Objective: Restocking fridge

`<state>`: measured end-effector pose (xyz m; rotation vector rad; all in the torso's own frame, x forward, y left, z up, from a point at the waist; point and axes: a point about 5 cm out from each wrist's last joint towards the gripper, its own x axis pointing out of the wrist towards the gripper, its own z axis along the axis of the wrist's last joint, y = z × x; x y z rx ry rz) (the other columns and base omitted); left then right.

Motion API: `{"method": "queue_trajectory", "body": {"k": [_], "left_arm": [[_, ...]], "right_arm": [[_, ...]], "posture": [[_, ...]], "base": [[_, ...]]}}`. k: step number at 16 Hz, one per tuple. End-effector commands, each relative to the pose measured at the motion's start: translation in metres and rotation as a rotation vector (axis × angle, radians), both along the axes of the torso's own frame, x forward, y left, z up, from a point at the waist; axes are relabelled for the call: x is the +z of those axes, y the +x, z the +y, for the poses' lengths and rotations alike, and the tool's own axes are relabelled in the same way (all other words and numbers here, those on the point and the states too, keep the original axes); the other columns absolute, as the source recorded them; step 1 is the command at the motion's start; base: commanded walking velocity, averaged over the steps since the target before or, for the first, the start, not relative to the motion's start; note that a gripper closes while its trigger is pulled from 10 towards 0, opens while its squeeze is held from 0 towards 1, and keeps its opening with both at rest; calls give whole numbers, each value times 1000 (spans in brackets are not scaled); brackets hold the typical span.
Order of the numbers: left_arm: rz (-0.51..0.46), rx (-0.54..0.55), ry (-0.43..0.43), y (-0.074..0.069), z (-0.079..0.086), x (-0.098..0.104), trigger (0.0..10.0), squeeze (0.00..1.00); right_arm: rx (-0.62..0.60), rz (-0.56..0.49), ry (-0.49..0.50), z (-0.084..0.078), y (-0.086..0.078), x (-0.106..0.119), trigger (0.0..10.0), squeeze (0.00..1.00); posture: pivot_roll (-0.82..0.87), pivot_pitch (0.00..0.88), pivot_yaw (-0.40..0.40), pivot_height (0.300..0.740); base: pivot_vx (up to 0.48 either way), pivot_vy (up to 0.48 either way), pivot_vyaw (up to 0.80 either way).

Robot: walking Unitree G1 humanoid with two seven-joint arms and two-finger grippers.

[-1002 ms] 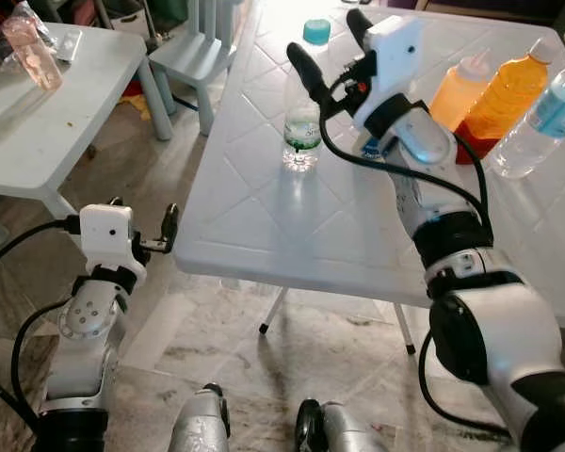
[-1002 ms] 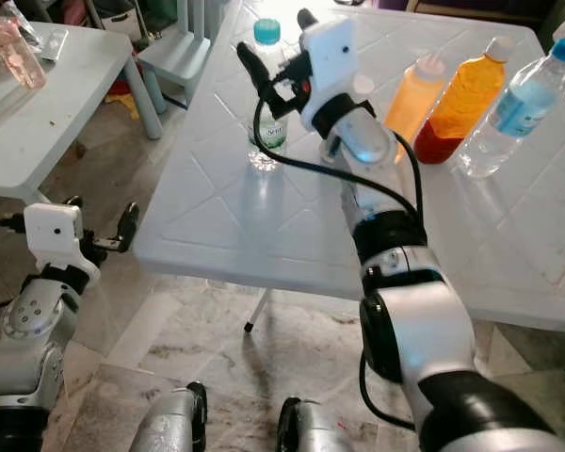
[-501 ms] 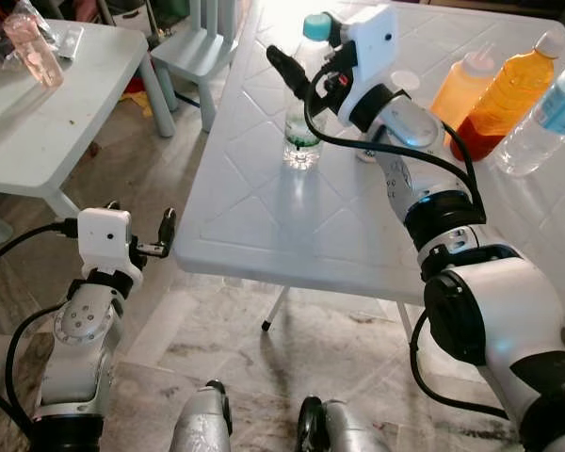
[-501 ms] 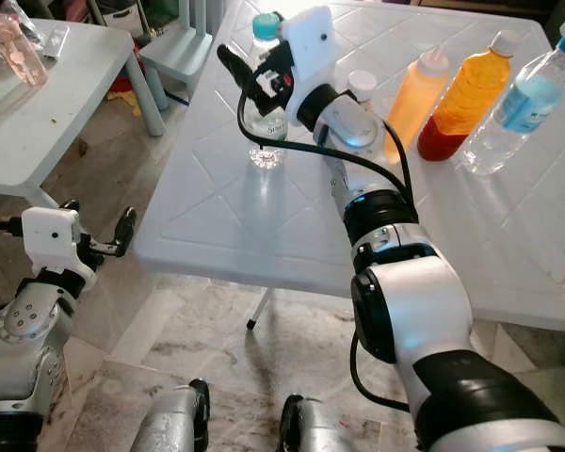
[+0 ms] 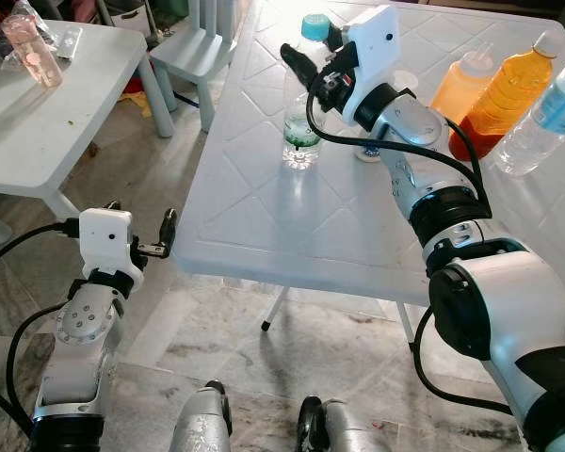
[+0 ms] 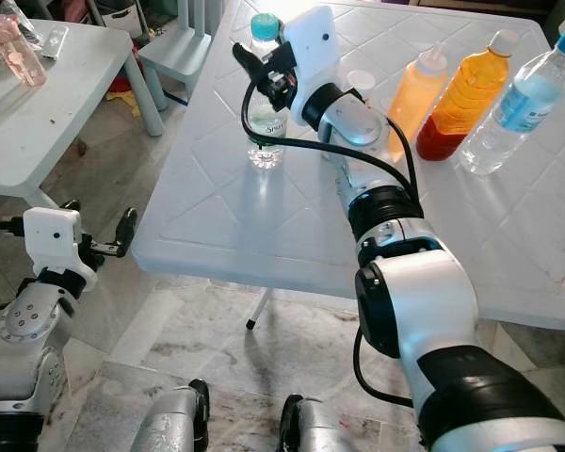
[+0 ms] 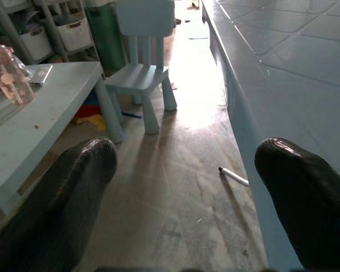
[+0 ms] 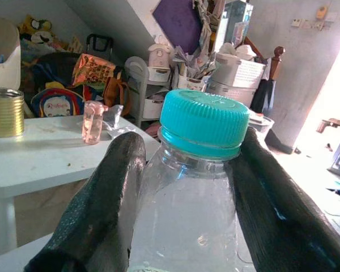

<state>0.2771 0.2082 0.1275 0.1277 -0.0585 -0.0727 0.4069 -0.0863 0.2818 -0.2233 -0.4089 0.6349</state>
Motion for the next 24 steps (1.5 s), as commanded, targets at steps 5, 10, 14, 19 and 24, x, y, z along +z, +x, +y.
{"method": "queue_trajectory", "body": {"k": [5,10,14,19,24], "left_arm": [[24,-11,-6,-1,-6,-8,10000,0],[35,36,41,3,2,-5,10000,0],[56,124,-14,1,12,-13,10000,0],[82,88,-44,3,-6,-25,10000,0],[76,99,-68,7,-11,-28,10000,0]], "right_arm": [[1,-30,-44,-5,-2,-2,0,0],[57,-70,42,-14,-14,1,0,0],[75,-28,174,-17,-52,-34,10000,0],[-116,96,296,-26,-86,-76,10000,0],[-142,266,250,-39,-132,-124,10000,0]], "posture": [[183,205,-43,740],[168,232,-49,740],[122,221,-81,740],[100,182,-95,740],[105,157,-117,740]], "base": [[0,0,0],[0,0,0],[0,0,0],[0,172,251],[0,273,800]]}}
